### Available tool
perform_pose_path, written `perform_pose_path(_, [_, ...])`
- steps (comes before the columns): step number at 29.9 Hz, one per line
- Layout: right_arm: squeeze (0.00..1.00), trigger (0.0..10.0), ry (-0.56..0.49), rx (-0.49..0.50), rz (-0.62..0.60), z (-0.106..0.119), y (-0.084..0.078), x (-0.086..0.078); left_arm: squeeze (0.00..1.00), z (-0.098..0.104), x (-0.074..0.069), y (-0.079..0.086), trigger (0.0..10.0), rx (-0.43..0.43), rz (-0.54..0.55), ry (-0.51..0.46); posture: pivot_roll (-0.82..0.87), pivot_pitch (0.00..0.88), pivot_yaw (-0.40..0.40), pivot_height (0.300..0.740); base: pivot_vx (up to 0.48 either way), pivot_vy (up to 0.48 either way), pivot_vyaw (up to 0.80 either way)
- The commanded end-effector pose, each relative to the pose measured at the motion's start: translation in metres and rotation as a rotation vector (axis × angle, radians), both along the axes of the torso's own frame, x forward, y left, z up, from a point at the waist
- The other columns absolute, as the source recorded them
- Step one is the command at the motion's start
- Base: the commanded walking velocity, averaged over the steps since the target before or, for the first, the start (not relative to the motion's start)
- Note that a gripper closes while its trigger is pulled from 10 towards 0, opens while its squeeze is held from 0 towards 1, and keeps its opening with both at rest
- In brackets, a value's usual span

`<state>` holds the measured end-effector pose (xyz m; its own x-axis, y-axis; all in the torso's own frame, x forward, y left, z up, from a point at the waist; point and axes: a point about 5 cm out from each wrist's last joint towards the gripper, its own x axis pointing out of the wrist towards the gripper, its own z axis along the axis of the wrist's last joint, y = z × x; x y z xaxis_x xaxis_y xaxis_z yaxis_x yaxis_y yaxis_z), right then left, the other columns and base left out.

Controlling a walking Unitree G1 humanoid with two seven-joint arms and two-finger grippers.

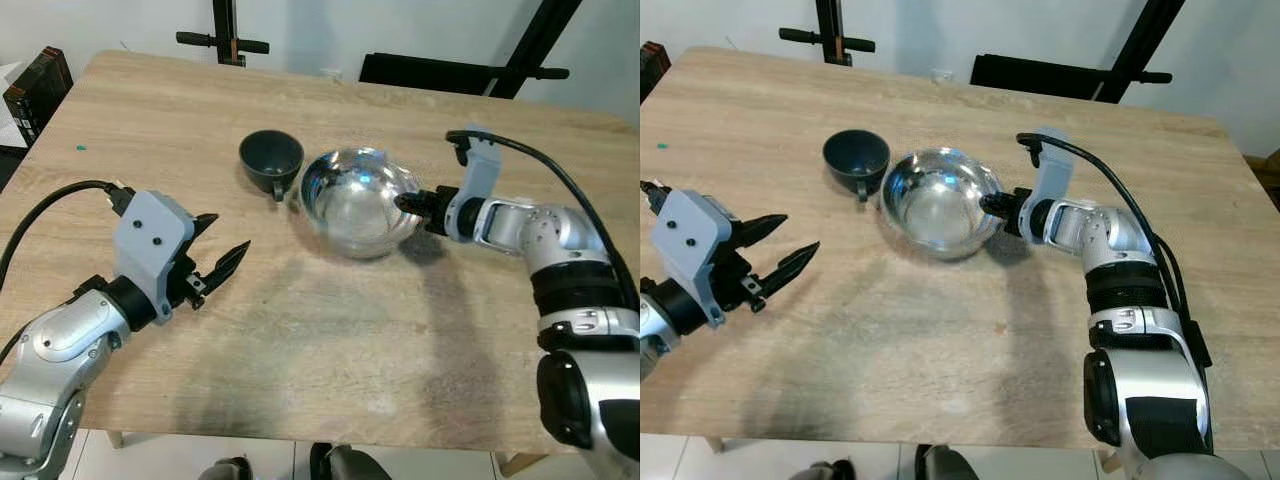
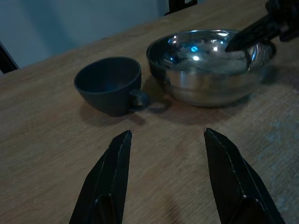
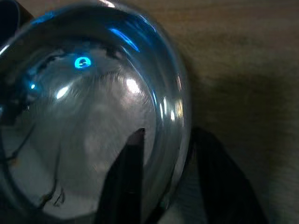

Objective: Setting the table

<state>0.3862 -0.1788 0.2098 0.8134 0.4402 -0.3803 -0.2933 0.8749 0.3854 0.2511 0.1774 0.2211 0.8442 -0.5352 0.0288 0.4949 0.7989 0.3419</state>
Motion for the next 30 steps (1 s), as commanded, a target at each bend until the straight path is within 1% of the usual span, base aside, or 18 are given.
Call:
perform_pose_path(1, [1.00,10.0,0.028,0.005,0.007,-0.006,-0.001,-0.002,0.44,-0.004,0.001,0.000,10.0,0.002,0.002,0.013,-0.08,0.091,-0.025,0.740,0.000,0.000,0.00])
perform_pose_path(6, [1.00,10.0,0.013,0.019,0.003,-0.004,0.000,-0.001,0.44,-0.004,0.001,0.000,10.0,0.001,0.005,0.012,-0.08,0.093,-0.027,0.740,0.000,0.000,0.00])
perform_pose_path(8, [1.00,10.0,-0.045,0.016,-0.013,0.004,0.000,0.001,0.44,-0.004,0.000,0.000,10.0,0.001,0.009,0.013,-0.07,0.096,-0.028,0.740,0.000,0.000,0.00])
perform_pose_path(9, [1.00,10.0,-0.102,-0.015,-0.027,0.010,-0.002,0.002,0.44,-0.005,0.000,0.000,10.0,0.001,0.011,0.013,-0.07,0.096,-0.029,0.740,0.000,0.000,0.00])
perform_pose_path(10, [0.12,10.0,-0.186,-0.027,-0.045,0.022,-0.003,0.002,0.44,-0.005,0.000,0.000,10.0,-0.001,0.012,0.015,-0.07,0.099,-0.029,0.740,0.000,0.000,0.00])
perform_pose_path(11, [0.12,10.0,-0.211,-0.012,-0.052,0.028,-0.003,0.002,0.44,-0.005,0.000,0.000,10.0,-0.002,0.012,0.015,-0.07,0.100,-0.027,0.740,0.000,0.000,0.00])
perform_pose_path(12, [0.00,10.0,-0.267,0.002,-0.068,0.038,-0.004,0.000,0.44,-0.006,0.000,-0.001,10.0,-0.006,0.014,0.015,-0.07,0.101,-0.024,0.740,0.000,0.000,0.00])
perform_pose_path(13, [0.00,10.0,-0.267,0.002,-0.068,0.038,-0.004,0.000,0.44,-0.006,0.000,-0.001,10.0,-0.006,0.014,0.015,-0.07,0.101,-0.024,0.740,0.000,0.000,0.00])
perform_pose_path(16, [0.00,10.0,-0.419,0.002,-0.090,0.060,-0.004,-0.009,0.45,-0.007,0.001,-0.003,10.0,-0.017,0.022,0.013,-0.07,0.104,-0.017,0.740,0.000,0.000,0.00])
perform_pose_path(17, [0.00,10.0,-0.419,0.002,-0.090,0.060,-0.004,-0.009,0.45,-0.007,0.001,-0.003,10.0,-0.017,0.022,0.013,-0.07,0.104,-0.017,0.740,0.000,0.000,0.00])
perform_pose_path(20, [0.00,10.0,-0.547,0.027,-0.112,0.071,0.003,-0.033,0.45,-0.011,0.005,-0.005,10.0,-0.031,0.050,0.019,-0.07,0.111,0.001,0.740,0.000,0.000,0.00])
perform_pose_path(21, [0.00,10.0,-0.547,0.027,-0.112,0.071,0.003,-0.033,0.45,-0.011,0.005,-0.005,10.0,-0.031,0.050,0.019,-0.07,0.111,0.001,0.740,0.000,0.000,0.00])
perform_pose_path(22, [0.00,10.0,-0.590,0.053,-0.121,0.072,0.006,-0.041,0.45,-0.013,0.007,-0.005,10.0,-0.039,0.066,0.019,-0.07,0.112,0.003,0.740,0.000,0.000,0.00])
perform_pose_path(24, [0.00,10.0,-0.697,0.051,-0.149,0.068,0.015,-0.059,0.46,-0.018,0.011,-0.004,10.0,-0.048,0.112,0.017,-0.07,0.114,0.013,0.740,0.000,0.000,0.00])
perform_pose_path(26, [0.00,10.0,-0.709,0.048,-0.164,0.061,0.019,-0.065,0.46,-0.020,0.011,-0.003,10.0,-0.055,0.127,0.017,-0.07,0.115,0.014,0.740,0.000,0.000,0.00])
perform_pose_path(28, [0.00,10.0,-0.689,0.038,-0.230,0.037,0.026,-0.075,0.46,-0.024,0.012,-0.003,10.0,-0.061,0.160,0.020,-0.07,0.115,0.019,0.740,0.000,0.000,0.00])
perform_pose_path(29, [0.00,10.0,-0.689,0.038,-0.230,0.037,0.026,-0.075,0.46,-0.024,0.012,-0.003,10.0,-0.061,0.160,0.020,-0.07,0.115,0.019,0.740,0.000,0.000,0.00])
perform_pose_path(30, [0.00,10.0,-0.695,-0.016,-0.258,0.024,0.030,-0.082,0.47,-0.029,0.011,-0.002,10.0,-0.057,0.170,0.031,-0.06,0.116,0.019,0.740,0.000,0.000,0.00])
